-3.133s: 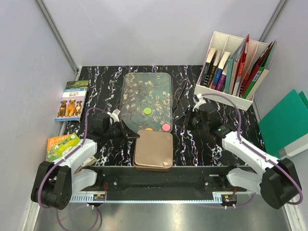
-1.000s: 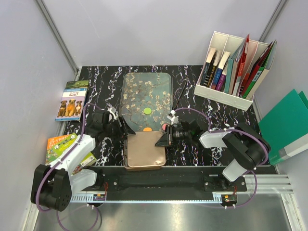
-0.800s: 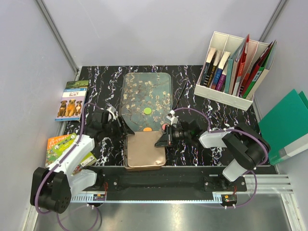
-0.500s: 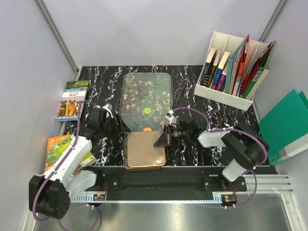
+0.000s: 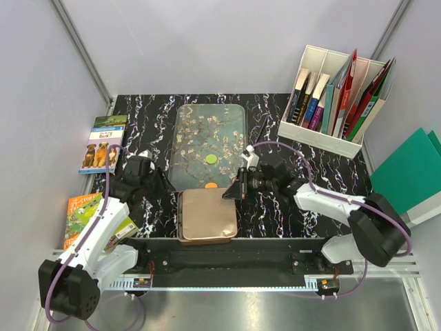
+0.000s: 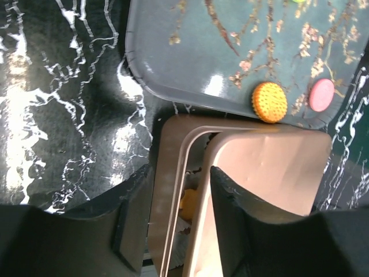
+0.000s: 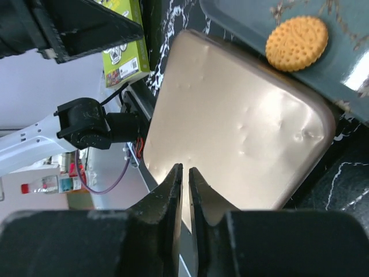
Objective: Pack the cookies
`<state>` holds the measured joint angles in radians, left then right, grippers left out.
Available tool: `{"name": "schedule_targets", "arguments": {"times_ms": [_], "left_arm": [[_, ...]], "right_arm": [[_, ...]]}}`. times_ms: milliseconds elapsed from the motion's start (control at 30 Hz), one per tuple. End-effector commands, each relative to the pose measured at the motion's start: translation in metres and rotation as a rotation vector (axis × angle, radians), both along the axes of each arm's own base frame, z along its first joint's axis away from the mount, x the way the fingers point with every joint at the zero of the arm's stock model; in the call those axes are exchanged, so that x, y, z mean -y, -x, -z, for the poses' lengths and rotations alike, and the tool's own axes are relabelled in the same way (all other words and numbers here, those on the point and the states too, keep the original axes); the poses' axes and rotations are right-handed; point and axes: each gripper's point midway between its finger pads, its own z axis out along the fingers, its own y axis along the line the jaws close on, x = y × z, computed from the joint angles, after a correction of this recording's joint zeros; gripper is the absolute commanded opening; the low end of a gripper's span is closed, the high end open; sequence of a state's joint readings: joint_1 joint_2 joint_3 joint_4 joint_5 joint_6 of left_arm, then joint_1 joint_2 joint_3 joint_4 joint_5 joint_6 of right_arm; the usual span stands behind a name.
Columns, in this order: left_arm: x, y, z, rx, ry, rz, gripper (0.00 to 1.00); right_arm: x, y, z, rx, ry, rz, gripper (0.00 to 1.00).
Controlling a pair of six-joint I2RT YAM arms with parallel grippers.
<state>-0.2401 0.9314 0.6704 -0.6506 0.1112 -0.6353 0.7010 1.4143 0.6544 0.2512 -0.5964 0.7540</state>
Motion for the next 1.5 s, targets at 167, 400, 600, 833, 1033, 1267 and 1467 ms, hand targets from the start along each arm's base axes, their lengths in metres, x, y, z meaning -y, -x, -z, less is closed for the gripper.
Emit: {"name": "schedule_targets", "arguments": {"times_ms": [167, 400, 600, 833, 1033, 1267, 1467], "left_arm": [[-0.015, 0.002, 0.019, -0.048, -0.024, -0.151, 0.31], [-0.017, 0.006, 0.027, -0.08, -0.032, -0.172, 0.22], [-0.014, 0.009, 0.036, -0.118, -0.028, -0.166, 0.21], [0.0, 0.016, 0.053, -0.159, 0.015, -0.142, 0.2], [0.006, 0.022, 0.059, -0.169, 0.03, -0.133, 0.18], [0.009, 0.024, 0.061, -0.168, 0.042, -0.125, 0.17], [0.014, 0.024, 0.061, -0.165, 0.056, -0.112, 0.17]], "right_arm": [[0.029, -0.019, -0.002, 0.086, 0.173, 0.169, 0.15], [0.101, -0.037, 0.027, 0.11, 0.544, 0.418, 0.12], [0.111, -0.026, 0.052, 0.044, 0.631, 0.395, 0.1], [0.086, -0.015, 0.065, -0.01, 0.594, 0.293, 0.08], [0.062, -0.009, 0.068, -0.019, 0.58, 0.216, 0.08], [0.035, -0.003, 0.07, -0.018, 0.563, 0.152, 0.08], [0.022, 0.001, 0.07, -0.022, 0.551, 0.12, 0.08]]}}
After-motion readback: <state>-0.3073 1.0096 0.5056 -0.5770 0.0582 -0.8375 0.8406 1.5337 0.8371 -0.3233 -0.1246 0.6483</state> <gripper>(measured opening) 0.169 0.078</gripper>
